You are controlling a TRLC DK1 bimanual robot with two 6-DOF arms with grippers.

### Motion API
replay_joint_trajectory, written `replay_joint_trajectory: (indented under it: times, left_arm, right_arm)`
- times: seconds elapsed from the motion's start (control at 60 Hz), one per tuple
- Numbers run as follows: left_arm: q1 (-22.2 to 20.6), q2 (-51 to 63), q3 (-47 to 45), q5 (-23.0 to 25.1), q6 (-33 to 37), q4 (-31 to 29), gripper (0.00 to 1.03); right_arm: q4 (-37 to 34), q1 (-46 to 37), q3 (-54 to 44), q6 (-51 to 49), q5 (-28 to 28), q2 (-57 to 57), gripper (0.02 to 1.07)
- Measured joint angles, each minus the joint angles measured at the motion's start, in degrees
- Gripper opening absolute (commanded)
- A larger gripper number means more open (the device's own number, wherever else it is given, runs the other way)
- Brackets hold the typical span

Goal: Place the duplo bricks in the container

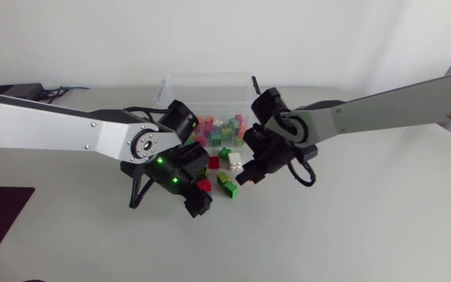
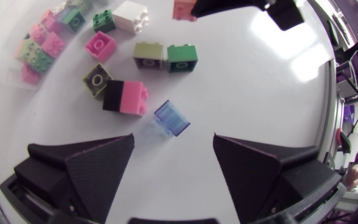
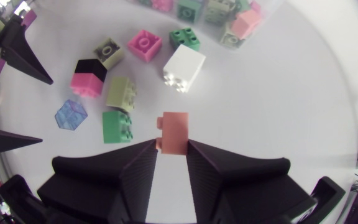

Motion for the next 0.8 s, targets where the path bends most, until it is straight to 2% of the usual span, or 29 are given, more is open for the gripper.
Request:
replay_joint_trajectory:
  times: [0.183,0.283,0.433,0.5,0.683,0.767,0.8]
  left_arm:
    - [-0.61,2.45,1.49,-2.14,-3.10,-0.02,0.85]
    - [-0.72,3.89,3.08,-3.08,-4.76,-0.02,0.77]
    - [-1.55,6.34,5.07,-3.10,-6.69,-0.04,0.76]
    - [-2.05,7.32,5.75,-3.10,-7.56,-0.42,0.67]
    - [-2.58,9.94,7.34,-3.10,-9.01,-0.98,0.57]
    - [-2.58,10.43,7.43,-3.10,-9.22,-1.20,0.49]
    - [-2.58,10.54,7.43,-3.10,-9.22,-1.31,0.42]
  right_arm:
    - [0.02,-3.08,-2.51,0.00,-0.52,-6.29,0.34]
    - [-0.44,-3.82,-2.56,0.00,-0.55,-9.35,0.34]
    - [-1.70,-3.93,-2.56,0.00,-0.74,-13.51,0.34]
    - [-2.45,-3.93,-2.56,0.02,-0.74,-14.99,0.34]
    - [-3.41,-3.93,-2.56,0.02,-0.74,-17.57,0.34]
    - [-3.89,-3.93,-2.56,0.07,-0.77,-18.27,0.34]
    - [-3.89,-3.93,-2.54,0.09,-0.79,-18.40,0.34]
